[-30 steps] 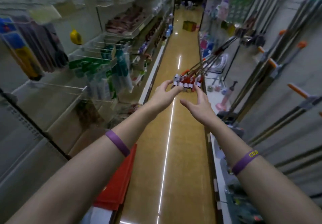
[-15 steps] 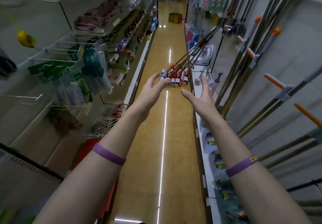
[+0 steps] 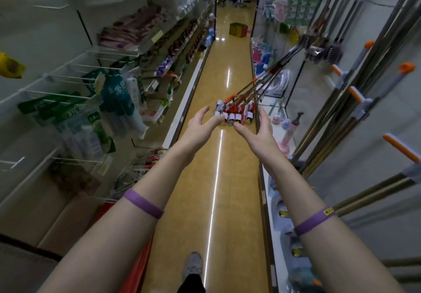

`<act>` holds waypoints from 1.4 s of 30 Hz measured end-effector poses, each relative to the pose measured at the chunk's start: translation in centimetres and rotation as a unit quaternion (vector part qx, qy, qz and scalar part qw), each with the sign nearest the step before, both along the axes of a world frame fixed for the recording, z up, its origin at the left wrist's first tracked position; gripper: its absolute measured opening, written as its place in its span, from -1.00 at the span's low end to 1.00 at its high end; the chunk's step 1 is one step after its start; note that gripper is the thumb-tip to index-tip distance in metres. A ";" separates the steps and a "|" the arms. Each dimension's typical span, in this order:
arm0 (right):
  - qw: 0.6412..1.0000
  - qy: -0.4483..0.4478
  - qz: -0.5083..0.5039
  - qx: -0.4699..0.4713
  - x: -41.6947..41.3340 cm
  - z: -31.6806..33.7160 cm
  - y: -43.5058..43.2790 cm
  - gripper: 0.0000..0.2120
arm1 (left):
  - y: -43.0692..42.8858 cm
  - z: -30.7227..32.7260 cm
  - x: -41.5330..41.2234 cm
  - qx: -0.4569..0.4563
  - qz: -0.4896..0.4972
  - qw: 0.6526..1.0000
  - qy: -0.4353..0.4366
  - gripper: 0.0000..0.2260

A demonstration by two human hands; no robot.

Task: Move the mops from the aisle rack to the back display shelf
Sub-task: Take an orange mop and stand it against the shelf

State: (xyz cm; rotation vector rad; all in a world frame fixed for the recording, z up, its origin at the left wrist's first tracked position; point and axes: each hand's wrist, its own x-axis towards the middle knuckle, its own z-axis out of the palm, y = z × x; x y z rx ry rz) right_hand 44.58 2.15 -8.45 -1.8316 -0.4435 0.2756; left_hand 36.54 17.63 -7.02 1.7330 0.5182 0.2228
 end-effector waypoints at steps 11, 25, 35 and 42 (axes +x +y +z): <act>0.999 -0.012 -0.005 -0.032 12.6 0.0 14.0 -0.07 | 13.9 -0.8 12.6 -0.024 0.003 1.000 0.001 -0.31; 1.000 0.007 -0.005 -0.018 31.5 -1.1 26.0 -0.10 | 25.3 -1.6 31.3 -0.029 0.003 1.000 0.000 -0.33; 0.999 0.024 -0.009 -0.020 52.6 -0.8 34.4 -0.13 | 32.4 -0.4 52.3 -0.021 0.009 0.999 0.027 -0.40; 0.999 0.032 -0.018 -0.017 64.1 -1.0 38.3 -0.13 | 36.8 -0.5 64.3 -0.018 -0.015 0.999 0.021 -0.42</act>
